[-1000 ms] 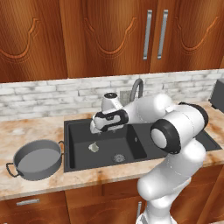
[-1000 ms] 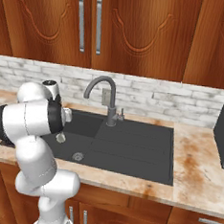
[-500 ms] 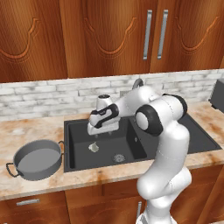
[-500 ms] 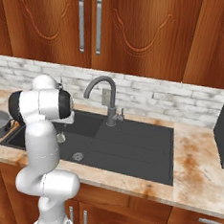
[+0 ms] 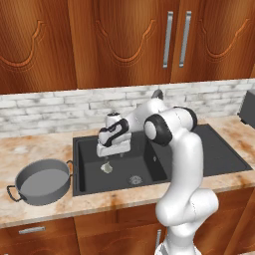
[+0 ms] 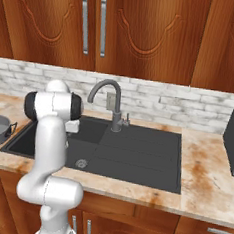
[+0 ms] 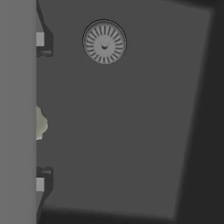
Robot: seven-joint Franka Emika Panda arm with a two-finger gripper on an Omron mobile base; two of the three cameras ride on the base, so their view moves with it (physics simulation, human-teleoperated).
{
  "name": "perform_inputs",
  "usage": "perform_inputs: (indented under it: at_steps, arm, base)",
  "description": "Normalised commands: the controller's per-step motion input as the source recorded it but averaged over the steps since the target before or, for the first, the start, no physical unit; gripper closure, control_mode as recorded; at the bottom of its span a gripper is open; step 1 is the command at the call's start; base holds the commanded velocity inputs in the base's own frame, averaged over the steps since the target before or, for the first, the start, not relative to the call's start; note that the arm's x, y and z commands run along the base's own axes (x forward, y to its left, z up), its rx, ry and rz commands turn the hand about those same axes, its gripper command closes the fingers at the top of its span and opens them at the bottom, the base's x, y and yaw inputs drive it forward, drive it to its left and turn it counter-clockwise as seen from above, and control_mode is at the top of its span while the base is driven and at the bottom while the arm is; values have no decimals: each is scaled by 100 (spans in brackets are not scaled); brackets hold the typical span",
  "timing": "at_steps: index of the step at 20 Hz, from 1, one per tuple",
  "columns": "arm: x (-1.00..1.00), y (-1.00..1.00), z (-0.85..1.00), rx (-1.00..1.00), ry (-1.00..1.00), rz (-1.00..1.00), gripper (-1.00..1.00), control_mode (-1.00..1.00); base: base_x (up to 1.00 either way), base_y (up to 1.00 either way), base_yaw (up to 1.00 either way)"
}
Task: Dump the garlic from the pot into the sink. Then turn on the water and wash the garlic. Then turn off the water and put the garlic back in the pot.
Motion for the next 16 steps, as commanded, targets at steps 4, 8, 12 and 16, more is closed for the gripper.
perform_inputs:
  at_steps: [4, 8, 12, 16]
  arm:
    - [24, 19, -49, -5, 2, 0, -100, -100]
    - [16, 4, -45, -3, 0, 0, -100, -100]
    - [22, 4, -44, -2, 0, 0, -100, -100]
    - [14, 10, -40, -4, 0, 1, -100, -100]
  base:
    - [0, 0, 0]
    - [0, 0, 0]
    - [0, 0, 0]
    - [0, 0, 0]
